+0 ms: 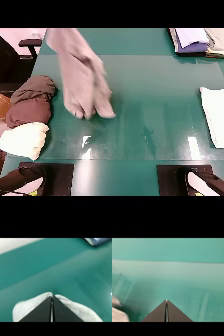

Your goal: Fold the shirts.

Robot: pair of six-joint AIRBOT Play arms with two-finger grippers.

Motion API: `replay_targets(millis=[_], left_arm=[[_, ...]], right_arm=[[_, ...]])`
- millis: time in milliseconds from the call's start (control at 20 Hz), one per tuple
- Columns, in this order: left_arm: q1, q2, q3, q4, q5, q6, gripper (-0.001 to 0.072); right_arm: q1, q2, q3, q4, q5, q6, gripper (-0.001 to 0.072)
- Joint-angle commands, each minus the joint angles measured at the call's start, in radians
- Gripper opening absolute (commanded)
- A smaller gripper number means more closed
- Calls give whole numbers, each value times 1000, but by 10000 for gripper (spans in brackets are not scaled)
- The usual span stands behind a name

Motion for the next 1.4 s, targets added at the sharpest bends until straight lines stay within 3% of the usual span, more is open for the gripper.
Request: replay_targets(millis=[0, 50, 100, 150, 300, 400, 500, 700, 950, 1100, 1200, 1350], left_arm=[[-243, -82, -89, -7, -33, -6, 22], [-284, -122, -106, -7, -33, -6, 125], [-309, -166, -109, -7, -37, -6, 428], [-309, -194, -109, -6, -45, -8, 496], [-200, -195, -109, 86, -146, -65, 499], [-53, -174, -119, 94, -247, -84, 499], [91, -117, -212, 74, -268, -93, 499], [277, 24, -631, -22, -163, -93, 499], [309, 36, -1099, -207, 85, -84, 499], [309, 10, -1205, -303, 196, -80, 499], [297, -16, -1219, -375, 208, -21, 499], [254, -56, -1219, -398, 225, -13, 499]], right_arm=[[14, -59, 104, 0, 117, -6, 13], [26, -69, 117, 0, 138, -6, 13], [36, -77, 124, 0, 151, -6, 14], [47, -84, 129, 0, 164, -6, 13], [69, -84, 129, -1, 186, -6, 13], [66, -84, 129, -1, 191, -6, 14], [67, -77, 128, -1, 192, -6, 13], [67, -77, 127, 0, 190, -6, 13], [67, -77, 127, 0, 190, -6, 14], [67, -77, 127, 0, 190, -6, 14], [67, -78, 127, 0, 190, -6, 14], [67, -79, 127, 0, 190, -6, 14]])
